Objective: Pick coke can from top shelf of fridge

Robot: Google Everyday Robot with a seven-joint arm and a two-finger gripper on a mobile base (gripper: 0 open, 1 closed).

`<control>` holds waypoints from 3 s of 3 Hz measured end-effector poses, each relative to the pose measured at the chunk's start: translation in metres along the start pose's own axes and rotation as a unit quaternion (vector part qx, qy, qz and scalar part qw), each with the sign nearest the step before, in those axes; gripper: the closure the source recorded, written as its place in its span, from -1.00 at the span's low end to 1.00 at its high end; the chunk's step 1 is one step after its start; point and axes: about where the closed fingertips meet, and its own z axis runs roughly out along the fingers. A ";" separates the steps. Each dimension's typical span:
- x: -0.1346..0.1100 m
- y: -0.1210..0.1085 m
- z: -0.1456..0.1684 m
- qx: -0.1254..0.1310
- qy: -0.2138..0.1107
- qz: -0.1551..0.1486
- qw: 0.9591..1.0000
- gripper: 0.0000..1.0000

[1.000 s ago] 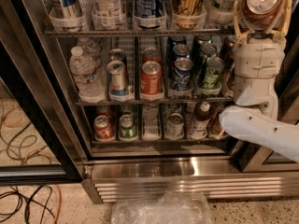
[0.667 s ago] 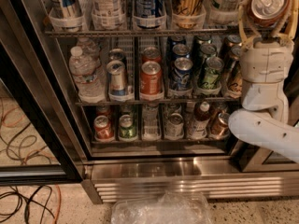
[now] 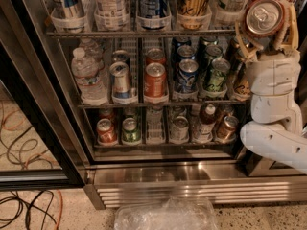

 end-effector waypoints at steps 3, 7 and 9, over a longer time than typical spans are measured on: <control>-0.091 0.031 -0.027 -0.097 -0.012 0.205 0.974 1.00; -0.100 0.054 -0.016 -0.133 -0.027 0.303 0.943 1.00; -0.124 0.085 -0.014 -0.175 -0.050 0.450 0.874 1.00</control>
Offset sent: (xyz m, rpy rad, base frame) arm -0.0998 0.0578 -0.0272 -0.0541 0.1498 0.5014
